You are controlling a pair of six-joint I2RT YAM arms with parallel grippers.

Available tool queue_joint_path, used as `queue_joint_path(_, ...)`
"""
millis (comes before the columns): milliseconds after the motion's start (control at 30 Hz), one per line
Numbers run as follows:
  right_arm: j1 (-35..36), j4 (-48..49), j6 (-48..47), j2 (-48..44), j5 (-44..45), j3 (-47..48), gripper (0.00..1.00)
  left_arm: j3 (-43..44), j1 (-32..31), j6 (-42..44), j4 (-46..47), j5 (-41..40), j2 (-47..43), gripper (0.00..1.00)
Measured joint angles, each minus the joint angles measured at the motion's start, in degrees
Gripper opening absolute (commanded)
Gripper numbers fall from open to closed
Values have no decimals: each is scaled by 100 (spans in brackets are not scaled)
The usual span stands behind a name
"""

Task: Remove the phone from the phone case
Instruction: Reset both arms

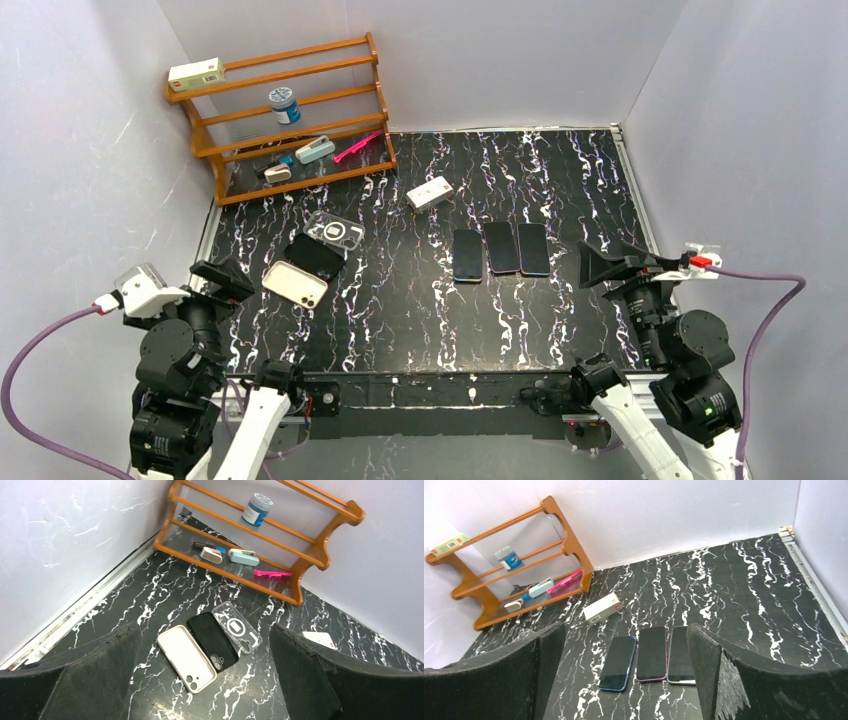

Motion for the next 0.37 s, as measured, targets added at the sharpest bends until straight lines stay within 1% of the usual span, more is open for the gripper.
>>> queue_joint_path(133,0,-68,-188,-247,136,-136,99,-103,0,-68,-74,-232,-72,98)
queue_joint_path(367,2,-109,-352,-302,284,-254,99,-267,0,-149,-136,-348,-72,98)
